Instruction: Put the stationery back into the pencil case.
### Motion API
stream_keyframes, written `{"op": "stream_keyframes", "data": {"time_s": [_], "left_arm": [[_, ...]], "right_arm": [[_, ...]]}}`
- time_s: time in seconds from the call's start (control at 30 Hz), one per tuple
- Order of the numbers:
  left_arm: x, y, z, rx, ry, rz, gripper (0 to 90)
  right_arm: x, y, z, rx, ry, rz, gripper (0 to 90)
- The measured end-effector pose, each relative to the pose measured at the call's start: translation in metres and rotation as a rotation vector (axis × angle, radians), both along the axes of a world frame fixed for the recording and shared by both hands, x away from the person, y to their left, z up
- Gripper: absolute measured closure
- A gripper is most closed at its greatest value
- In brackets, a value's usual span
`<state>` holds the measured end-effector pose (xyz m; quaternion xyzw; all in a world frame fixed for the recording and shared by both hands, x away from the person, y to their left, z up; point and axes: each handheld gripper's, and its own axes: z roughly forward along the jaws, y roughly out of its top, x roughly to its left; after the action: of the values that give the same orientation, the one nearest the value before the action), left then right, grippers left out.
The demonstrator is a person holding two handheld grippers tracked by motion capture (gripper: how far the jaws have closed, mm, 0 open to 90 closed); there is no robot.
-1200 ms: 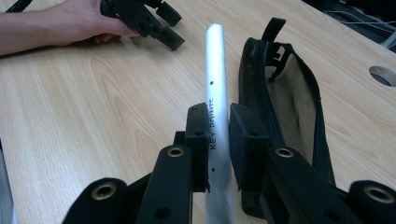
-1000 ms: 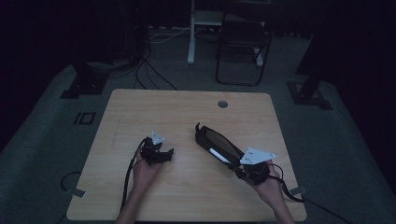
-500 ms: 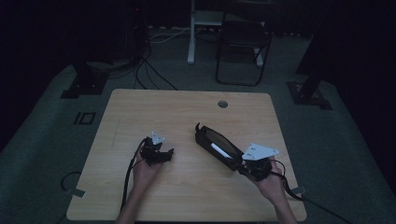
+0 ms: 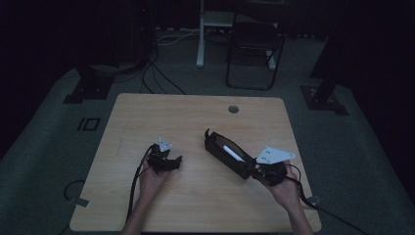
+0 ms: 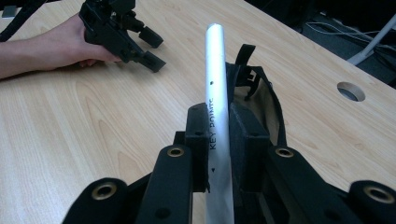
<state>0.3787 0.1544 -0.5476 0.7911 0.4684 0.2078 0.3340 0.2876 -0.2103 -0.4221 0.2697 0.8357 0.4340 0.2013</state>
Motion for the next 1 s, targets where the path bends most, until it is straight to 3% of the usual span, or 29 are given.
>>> {"op": "stream_keyframes", "data": {"time_s": [1.0], "left_arm": [[0.000, 0.000, 0.000, 0.001, 0.001, -0.001, 26.5]], "right_arm": [[0.016, -0.006, 0.002, -0.001, -0.004, -0.040, 78.6]]}}
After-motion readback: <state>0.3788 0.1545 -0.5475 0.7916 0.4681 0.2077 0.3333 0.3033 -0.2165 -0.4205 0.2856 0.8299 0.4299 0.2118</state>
